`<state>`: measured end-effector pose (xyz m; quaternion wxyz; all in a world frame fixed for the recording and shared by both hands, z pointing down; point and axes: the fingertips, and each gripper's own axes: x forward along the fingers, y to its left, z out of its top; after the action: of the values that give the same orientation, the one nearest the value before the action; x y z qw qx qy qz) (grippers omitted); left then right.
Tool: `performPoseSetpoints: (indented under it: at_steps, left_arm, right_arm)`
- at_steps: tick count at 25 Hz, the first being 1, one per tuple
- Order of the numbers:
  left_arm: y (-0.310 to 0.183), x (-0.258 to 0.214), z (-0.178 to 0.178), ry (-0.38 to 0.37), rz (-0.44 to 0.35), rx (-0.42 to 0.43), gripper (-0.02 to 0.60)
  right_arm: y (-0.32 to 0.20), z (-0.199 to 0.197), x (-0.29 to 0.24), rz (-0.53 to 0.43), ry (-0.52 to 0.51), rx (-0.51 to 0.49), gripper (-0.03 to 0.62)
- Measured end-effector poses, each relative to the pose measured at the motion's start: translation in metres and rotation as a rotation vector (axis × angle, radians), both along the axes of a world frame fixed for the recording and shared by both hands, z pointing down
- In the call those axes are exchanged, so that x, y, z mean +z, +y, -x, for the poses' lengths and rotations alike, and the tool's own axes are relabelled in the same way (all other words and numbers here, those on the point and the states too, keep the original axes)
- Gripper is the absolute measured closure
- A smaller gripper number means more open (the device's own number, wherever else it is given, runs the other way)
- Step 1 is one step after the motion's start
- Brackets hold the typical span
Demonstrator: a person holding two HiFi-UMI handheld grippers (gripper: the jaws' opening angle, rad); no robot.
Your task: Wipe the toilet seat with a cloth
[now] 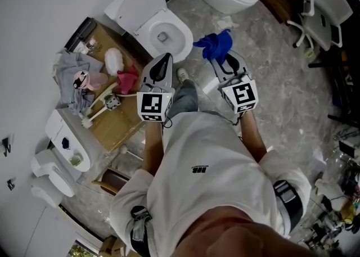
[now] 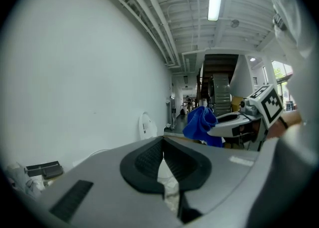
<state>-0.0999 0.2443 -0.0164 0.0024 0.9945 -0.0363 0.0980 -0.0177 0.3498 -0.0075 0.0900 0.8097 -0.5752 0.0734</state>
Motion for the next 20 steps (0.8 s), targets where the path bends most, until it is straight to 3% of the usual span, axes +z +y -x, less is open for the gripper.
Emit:
performPoseSetpoints:
  at_steps: [9,20]
  left_arm:
    - [-0.089,0.020,-0.074,-0.002,0.049,-0.071,0.571]
    - [-0.186,0.067,-0.121,-0.043,0.089,-0.168,0.571]
  right_arm:
    - [-0.094,-0.075,0.016,0.051,-0.031,-0.063,0.499]
    - [-0.211,-0.123,0.053,0.111,-0.052,-0.169,0.499]
